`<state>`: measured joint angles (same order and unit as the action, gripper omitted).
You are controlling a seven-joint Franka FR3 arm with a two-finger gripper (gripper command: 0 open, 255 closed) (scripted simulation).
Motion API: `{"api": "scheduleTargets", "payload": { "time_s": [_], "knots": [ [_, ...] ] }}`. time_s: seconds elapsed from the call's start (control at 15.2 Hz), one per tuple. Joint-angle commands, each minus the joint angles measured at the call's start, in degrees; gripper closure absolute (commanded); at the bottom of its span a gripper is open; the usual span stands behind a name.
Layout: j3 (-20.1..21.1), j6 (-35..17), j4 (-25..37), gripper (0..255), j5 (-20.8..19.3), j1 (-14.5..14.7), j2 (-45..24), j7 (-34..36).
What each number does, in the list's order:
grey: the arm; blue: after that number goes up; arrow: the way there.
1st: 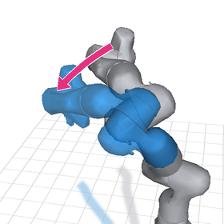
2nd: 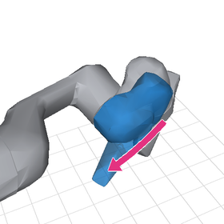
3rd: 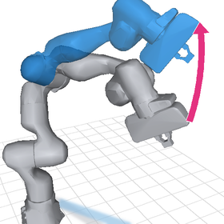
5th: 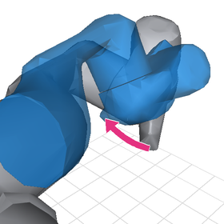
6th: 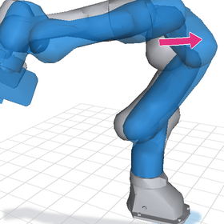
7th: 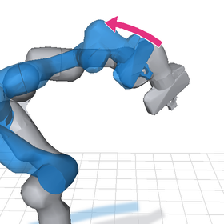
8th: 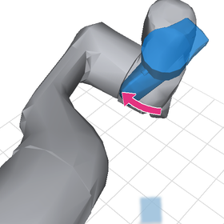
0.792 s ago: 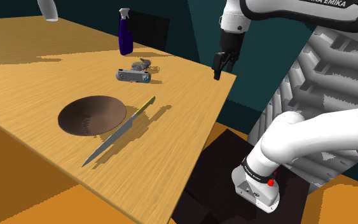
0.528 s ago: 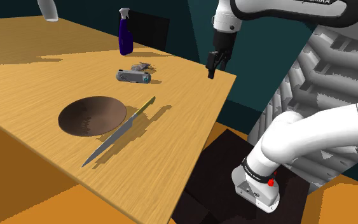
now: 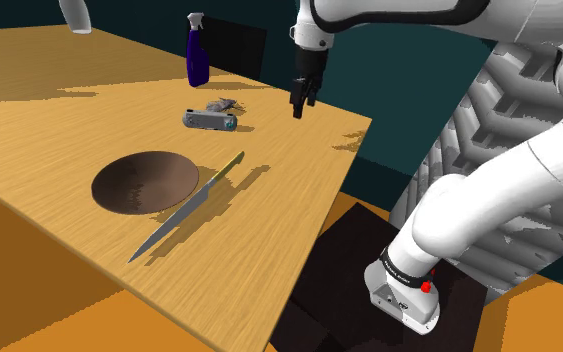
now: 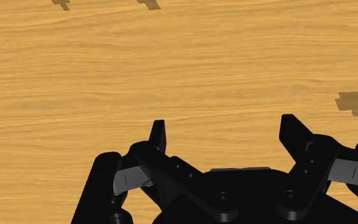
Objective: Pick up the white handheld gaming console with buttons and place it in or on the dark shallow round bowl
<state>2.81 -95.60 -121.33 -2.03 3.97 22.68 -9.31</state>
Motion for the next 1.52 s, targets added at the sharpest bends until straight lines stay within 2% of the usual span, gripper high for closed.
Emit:
{"api": "scheduleTargets", "payload": {
  "time_s": [0.0,0.59,1.19,1.25,1.45],
  "knots": [
    [0.02,-1.40,3.00,0,0.15,0.70,-4.19,-2.42],
    [1.57,-4.14,19.57,0,0.82,3.38,-22.82,-12.09],
    [4.74,-1.28,42.19,0,0.03,6.53,-42.16,-20.14],
    [4.84,-1.08,43.09,0,-0.03,6.68,-42.83,-20.38],
    [4.82,-3.51,40.40,0,0.00,6.61,-42.58,-20.37]
  ]
}}
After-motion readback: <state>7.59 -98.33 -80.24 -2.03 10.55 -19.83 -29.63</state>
